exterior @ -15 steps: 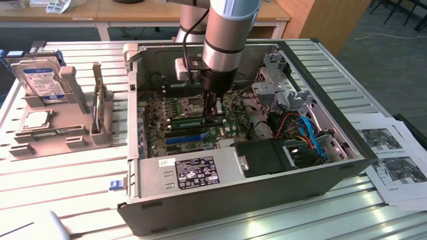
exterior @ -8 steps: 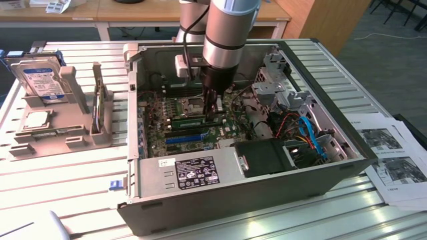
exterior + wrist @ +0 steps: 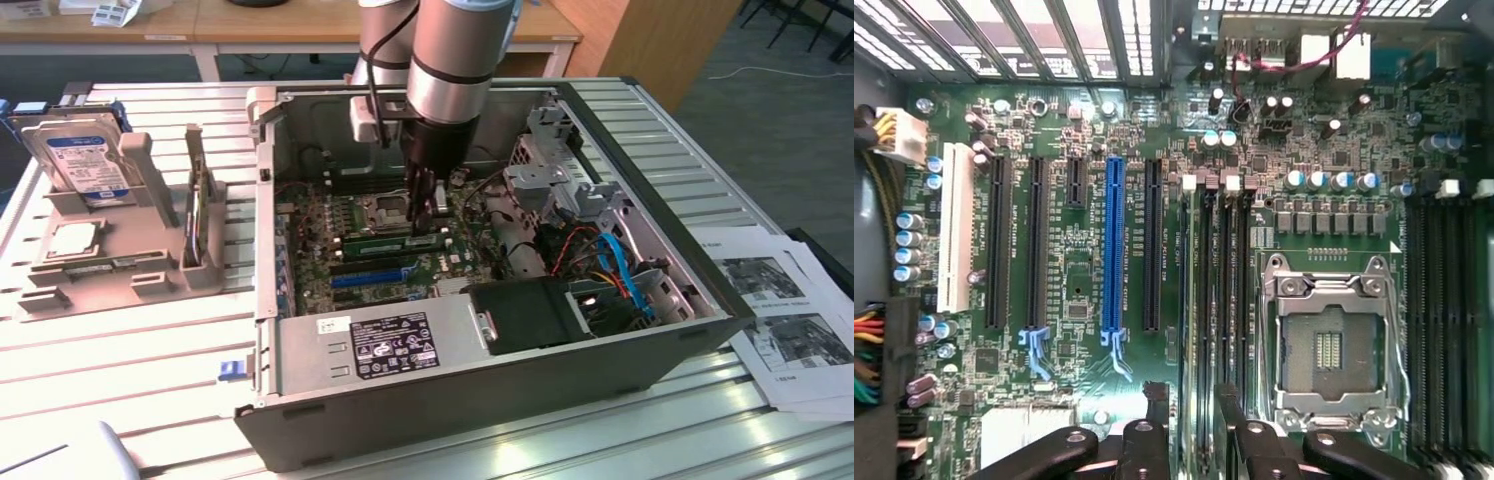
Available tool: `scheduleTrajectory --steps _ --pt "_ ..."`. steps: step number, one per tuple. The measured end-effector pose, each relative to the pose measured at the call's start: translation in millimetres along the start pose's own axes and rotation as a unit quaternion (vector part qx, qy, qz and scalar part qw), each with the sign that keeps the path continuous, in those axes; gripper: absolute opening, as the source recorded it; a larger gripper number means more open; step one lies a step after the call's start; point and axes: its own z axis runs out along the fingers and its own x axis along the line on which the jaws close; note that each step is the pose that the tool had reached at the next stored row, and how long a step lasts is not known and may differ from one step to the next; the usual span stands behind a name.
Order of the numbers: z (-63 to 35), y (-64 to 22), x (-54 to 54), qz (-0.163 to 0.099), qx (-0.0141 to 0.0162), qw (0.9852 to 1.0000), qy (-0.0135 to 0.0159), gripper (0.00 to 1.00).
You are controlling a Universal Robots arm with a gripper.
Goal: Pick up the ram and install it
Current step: 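Insert the ram into the slot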
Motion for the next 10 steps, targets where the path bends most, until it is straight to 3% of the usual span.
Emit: scheduleTrajectory --steps 10 --pt "-22.8 1.1 -0.4 0.0 0.0 1.0 0.0001 0.31"
